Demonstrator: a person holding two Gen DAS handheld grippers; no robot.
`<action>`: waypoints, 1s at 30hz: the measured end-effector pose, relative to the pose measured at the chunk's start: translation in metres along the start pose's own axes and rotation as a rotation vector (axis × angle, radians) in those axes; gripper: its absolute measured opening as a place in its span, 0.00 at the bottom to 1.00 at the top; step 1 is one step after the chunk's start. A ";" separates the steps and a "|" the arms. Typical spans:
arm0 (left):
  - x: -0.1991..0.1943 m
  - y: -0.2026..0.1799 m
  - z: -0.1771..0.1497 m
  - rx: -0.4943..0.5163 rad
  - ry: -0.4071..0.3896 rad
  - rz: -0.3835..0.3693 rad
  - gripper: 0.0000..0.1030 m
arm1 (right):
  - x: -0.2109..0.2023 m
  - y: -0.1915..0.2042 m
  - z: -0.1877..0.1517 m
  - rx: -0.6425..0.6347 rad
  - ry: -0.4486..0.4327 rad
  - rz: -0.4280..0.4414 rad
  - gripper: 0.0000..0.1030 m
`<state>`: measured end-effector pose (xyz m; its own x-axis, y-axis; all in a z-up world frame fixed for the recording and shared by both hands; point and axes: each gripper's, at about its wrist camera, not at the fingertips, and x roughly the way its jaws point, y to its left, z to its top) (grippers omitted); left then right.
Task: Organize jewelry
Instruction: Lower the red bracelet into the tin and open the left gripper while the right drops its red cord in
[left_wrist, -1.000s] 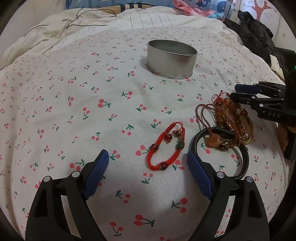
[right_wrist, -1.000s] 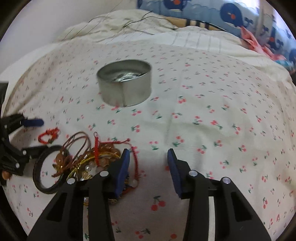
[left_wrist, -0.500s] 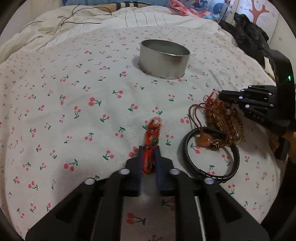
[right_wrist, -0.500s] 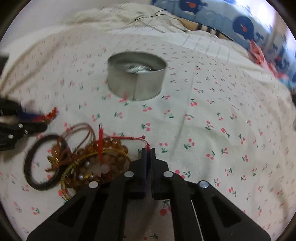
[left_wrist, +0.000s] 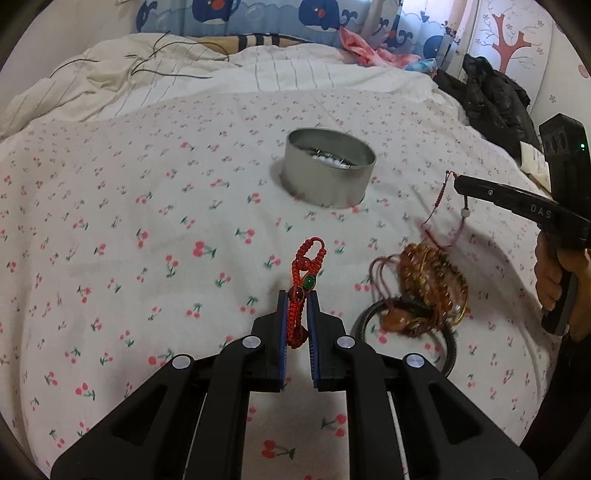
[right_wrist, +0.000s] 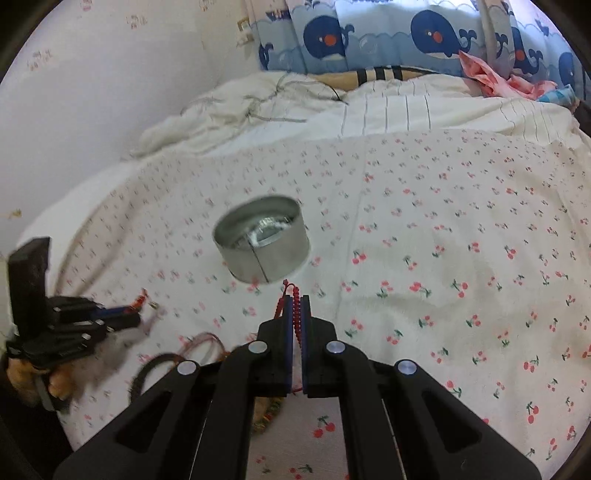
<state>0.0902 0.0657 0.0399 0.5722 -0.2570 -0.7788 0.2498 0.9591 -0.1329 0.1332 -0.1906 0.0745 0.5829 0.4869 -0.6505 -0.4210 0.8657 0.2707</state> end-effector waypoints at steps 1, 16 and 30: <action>-0.001 -0.001 0.004 -0.001 -0.008 -0.009 0.09 | -0.003 0.002 0.003 -0.003 -0.017 0.011 0.04; 0.010 -0.038 0.081 0.107 -0.090 -0.033 0.09 | -0.009 0.008 0.039 -0.001 -0.127 0.068 0.04; 0.089 -0.034 0.132 0.105 0.030 -0.026 0.10 | -0.006 0.005 0.042 0.006 -0.131 0.062 0.04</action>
<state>0.2353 -0.0056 0.0561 0.5414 -0.2760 -0.7942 0.3456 0.9342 -0.0891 0.1567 -0.1842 0.1090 0.6416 0.5503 -0.5343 -0.4551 0.8339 0.3123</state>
